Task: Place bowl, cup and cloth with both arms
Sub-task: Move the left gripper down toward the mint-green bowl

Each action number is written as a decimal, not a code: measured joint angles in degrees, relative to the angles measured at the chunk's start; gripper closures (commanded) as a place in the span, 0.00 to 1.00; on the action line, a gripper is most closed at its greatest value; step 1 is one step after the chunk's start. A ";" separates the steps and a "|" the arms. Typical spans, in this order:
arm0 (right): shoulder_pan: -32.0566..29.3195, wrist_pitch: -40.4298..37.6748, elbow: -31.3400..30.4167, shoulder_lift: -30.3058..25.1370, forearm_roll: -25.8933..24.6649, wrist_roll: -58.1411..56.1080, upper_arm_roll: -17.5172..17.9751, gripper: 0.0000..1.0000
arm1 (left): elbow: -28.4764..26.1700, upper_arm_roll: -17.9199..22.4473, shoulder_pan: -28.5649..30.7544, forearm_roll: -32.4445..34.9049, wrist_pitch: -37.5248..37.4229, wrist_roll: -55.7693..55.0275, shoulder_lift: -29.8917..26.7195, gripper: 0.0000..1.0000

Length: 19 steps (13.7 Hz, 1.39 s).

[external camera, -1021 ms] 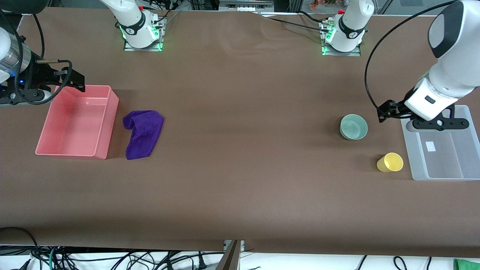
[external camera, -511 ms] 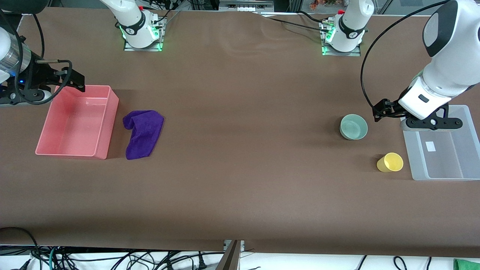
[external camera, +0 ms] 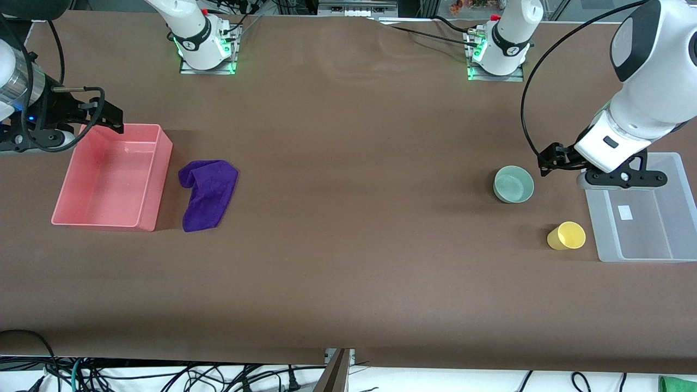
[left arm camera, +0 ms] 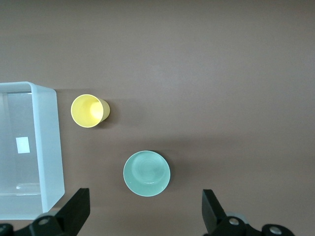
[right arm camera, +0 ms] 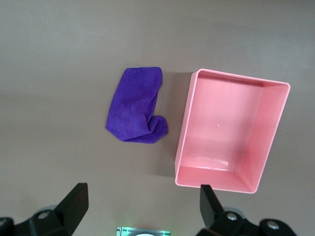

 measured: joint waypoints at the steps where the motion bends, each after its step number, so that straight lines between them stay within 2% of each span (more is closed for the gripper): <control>1: 0.00 0.00 0.00 0.00 0.00 0.00 0.00 0.00 | 0.04 0.00 0.00 0.00 0.00 0.00 0.00 0.00; 16: -0.03 0.13 0.00 0.00 -0.01 0.00 -0.06 0.00 | 0.07 -0.07 -0.01 0.00 -0.23 0.00 0.19 0.00; 19: -0.04 0.15 0.00 0.42 -0.10 0.00 -0.16 0.00 | -0.46 -0.06 0.13 0.00 -1.59 0.00 3.21 0.00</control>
